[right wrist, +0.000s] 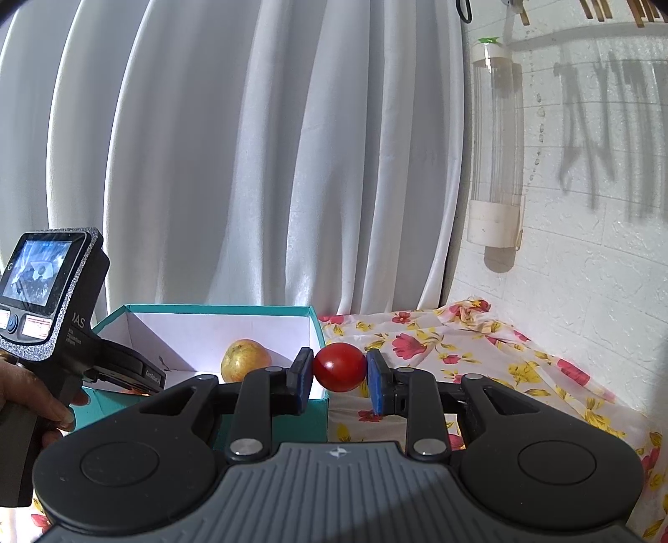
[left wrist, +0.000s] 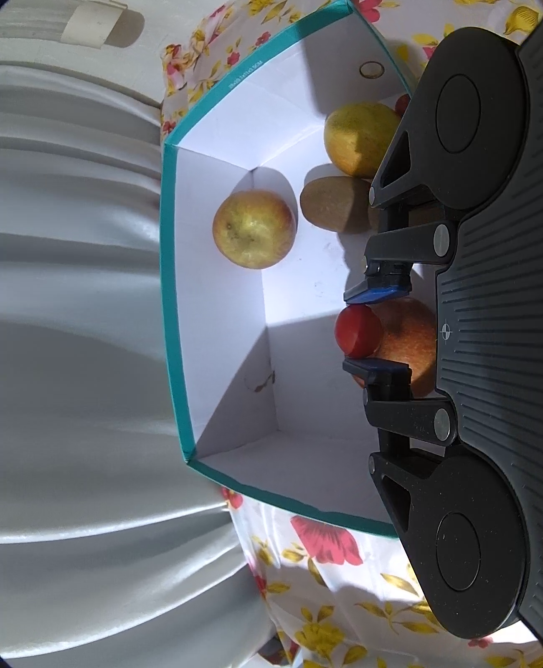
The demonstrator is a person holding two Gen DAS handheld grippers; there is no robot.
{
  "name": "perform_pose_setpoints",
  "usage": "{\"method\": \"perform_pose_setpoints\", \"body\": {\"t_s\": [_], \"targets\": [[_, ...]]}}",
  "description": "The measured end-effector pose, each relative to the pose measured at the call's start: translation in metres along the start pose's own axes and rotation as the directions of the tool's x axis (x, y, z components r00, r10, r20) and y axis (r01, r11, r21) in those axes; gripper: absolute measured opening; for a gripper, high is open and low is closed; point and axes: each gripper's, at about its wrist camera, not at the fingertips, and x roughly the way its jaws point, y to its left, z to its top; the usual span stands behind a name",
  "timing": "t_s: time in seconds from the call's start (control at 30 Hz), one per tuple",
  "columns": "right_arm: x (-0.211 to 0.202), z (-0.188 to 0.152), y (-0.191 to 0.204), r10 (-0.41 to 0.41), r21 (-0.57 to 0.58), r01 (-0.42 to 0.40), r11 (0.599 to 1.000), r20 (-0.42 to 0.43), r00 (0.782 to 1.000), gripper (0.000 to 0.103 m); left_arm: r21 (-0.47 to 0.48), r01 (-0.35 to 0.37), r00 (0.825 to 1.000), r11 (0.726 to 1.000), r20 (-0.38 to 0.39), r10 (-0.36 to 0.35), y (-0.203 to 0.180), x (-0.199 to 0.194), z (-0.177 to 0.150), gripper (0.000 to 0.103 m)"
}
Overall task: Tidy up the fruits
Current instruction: 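Carry the cherry tomato into the teal box and open the left gripper while the right holds its tomato, then lower the cherry tomato into the teal box and open the right gripper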
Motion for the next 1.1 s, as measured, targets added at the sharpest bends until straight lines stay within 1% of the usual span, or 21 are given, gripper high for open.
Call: {"method": "perform_pose_setpoints", "body": {"t_s": [0.23,0.3,0.33,0.37,0.4,0.5,0.57,0.6,0.73,0.83,0.87,1.1], "targets": [[0.001,0.001,0.000,0.002,-0.002,-0.002,1.000,-0.001,1.000,0.026,0.006,-0.011,1.000,1.000,-0.004,0.011,0.000,0.003,0.000,0.032],[0.000,0.001,0.000,0.003,-0.003,-0.003,1.000,0.002,1.000,0.026,0.007,-0.014,1.000,1.000,-0.003,0.014,-0.001,0.003,-0.001,0.034],[0.000,0.001,0.000,0.003,-0.005,-0.003,1.000,0.002,1.000,0.026,0.009,-0.018,1.000,1.000,-0.002,0.018,-0.001,0.003,-0.001,0.040],[0.000,0.001,0.000,0.003,-0.004,-0.003,1.000,0.003,1.000,0.026,0.009,-0.020,1.000,1.000,-0.003,0.020,-0.001,0.003,-0.001,0.052],[0.000,0.001,0.001,0.003,-0.004,-0.003,1.000,0.002,1.000,0.026,0.005,-0.022,1.000,1.000,0.002,0.022,-0.001,0.001,-0.001,0.058],[0.000,0.001,0.001,0.001,-0.003,-0.001,1.000,0.005,1.000,0.026,0.001,-0.024,0.999,1.000,0.040,0.023,0.000,-0.008,-0.001,0.069],[0.000,0.001,0.002,0.000,-0.002,0.000,1.000,0.006,1.000,0.026,-0.015,-0.018,0.998,1.000,0.063,0.019,0.003,-0.017,0.001,0.079],[0.000,0.001,0.002,0.001,-0.004,-0.001,1.000,0.007,1.000,0.027,-0.022,-0.018,0.997,1.000,0.071,0.020,0.005,-0.023,0.002,0.080],[-0.002,0.002,0.004,0.003,-0.011,-0.003,1.000,0.016,1.000,0.027,-0.075,-0.009,0.991,0.997,0.136,0.019,0.017,-0.058,-0.002,0.097],[-0.004,0.004,0.004,0.003,-0.014,-0.003,1.000,0.031,1.000,0.027,-0.106,-0.033,0.984,0.994,0.168,0.051,0.025,-0.080,-0.010,0.099],[-0.005,0.004,0.005,0.006,-0.014,-0.005,1.000,0.033,0.999,0.027,-0.112,-0.041,0.984,0.993,0.168,0.060,0.027,-0.084,-0.013,0.101],[-0.004,0.007,0.010,0.025,-0.033,-0.024,0.999,0.049,0.998,0.027,-0.108,-0.059,0.988,0.992,0.133,0.073,0.033,-0.097,-0.031,0.101]]}}
